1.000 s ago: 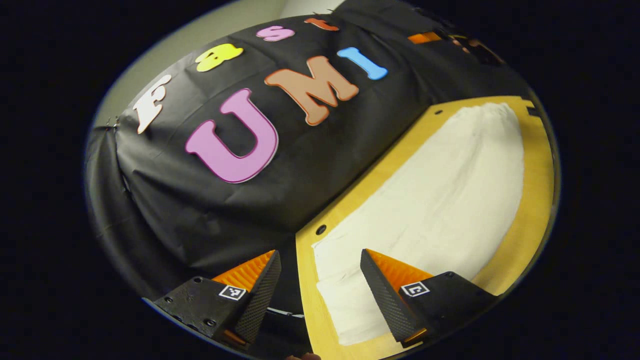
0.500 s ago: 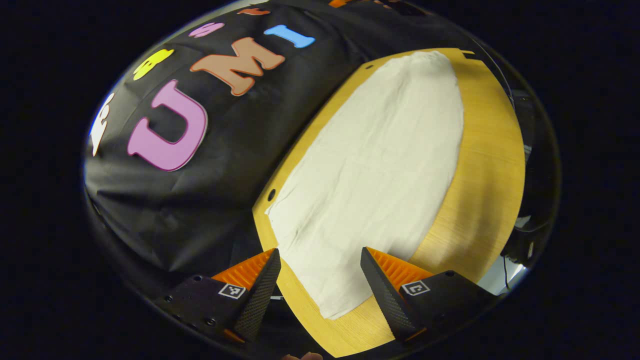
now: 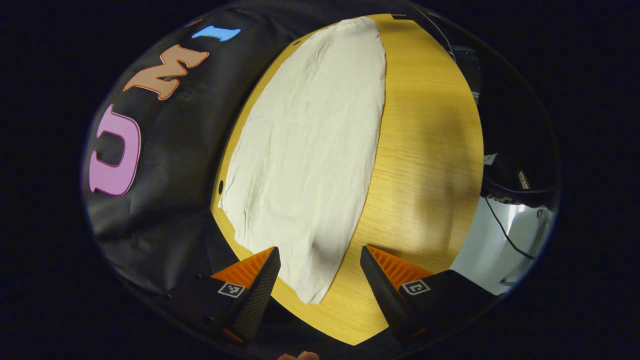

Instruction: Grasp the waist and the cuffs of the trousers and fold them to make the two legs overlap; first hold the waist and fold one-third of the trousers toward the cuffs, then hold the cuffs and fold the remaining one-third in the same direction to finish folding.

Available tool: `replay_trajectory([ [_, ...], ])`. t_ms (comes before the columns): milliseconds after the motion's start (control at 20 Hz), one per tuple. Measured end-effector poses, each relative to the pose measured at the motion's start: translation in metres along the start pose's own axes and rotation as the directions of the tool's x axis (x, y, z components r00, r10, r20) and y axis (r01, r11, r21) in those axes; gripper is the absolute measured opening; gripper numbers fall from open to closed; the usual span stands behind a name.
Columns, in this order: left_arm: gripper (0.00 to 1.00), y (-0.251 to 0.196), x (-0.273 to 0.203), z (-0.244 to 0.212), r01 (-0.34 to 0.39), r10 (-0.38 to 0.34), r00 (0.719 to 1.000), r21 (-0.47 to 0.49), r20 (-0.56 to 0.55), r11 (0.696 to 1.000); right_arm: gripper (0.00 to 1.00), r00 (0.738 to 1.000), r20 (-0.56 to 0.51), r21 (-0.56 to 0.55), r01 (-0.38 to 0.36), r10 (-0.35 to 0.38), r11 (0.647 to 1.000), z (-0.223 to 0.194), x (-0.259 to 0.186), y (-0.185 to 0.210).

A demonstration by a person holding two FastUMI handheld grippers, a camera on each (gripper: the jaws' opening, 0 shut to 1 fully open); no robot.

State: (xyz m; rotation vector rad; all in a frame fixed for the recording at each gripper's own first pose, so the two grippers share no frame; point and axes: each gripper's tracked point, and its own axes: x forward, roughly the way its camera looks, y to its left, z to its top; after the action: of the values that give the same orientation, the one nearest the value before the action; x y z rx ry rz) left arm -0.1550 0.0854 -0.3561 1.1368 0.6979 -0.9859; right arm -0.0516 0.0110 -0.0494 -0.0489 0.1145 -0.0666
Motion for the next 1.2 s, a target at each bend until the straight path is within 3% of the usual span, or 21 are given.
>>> replay_trajectory([
  [250,0.92,-0.006,0.01,0.001,0.059,-0.057,0.998,0.075,-0.025,0.995,0.98,1.0,0.018,-0.025,0.023,-0.023,0.999,0.006,-0.001,-0.008],
  [300,0.88,-0.003,0.011,0.002,0.052,-0.049,0.998,0.108,-0.027,0.993,0.98,1.0,0.016,-0.024,0.027,-0.026,0.999,0.005,-0.001,-0.008],
  [400,0.88,0.001,0.016,0.006,0.046,-0.043,0.999,0.143,-0.024,0.989,0.98,0.999,0.013,-0.03,0.038,-0.038,0.999,0.003,-0.001,-0.012],
  [650,0.88,0.016,0.03,0.008,0.038,-0.035,0.999,0.112,-0.023,0.993,0.98,0.998,-0.007,-0.01,0.058,-0.058,0.998,-0.006,-0.001,-0.016],
  [900,0.87,0.031,0.046,0.013,-0.023,0.025,1.0,0.125,-0.014,0.992,0.97,0.998,-0.008,-0.015,0.062,-0.062,0.998,-0.005,-0.003,-0.019],
  [950,0.81,0.03,0.048,0.013,-0.025,0.027,1.0,0.117,-0.013,0.993,0.97,0.998,-0.006,-0.02,0.064,-0.065,0.998,-0.004,-0.002,-0.021],
  [1100,0.51,0.022,0.049,0.014,-0.037,0.038,0.999,0.128,-0.01,0.991,0.98,0.997,-0.012,-0.028,0.074,-0.075,0.997,-0.006,-0.004,-0.028],
  [1200,0.39,0.017,0.049,0.013,-0.032,0.034,0.999,0.136,-0.015,0.99,0.98,0.996,-0.022,-0.032,0.081,-0.082,0.996,-0.009,-0.006,-0.033],
])
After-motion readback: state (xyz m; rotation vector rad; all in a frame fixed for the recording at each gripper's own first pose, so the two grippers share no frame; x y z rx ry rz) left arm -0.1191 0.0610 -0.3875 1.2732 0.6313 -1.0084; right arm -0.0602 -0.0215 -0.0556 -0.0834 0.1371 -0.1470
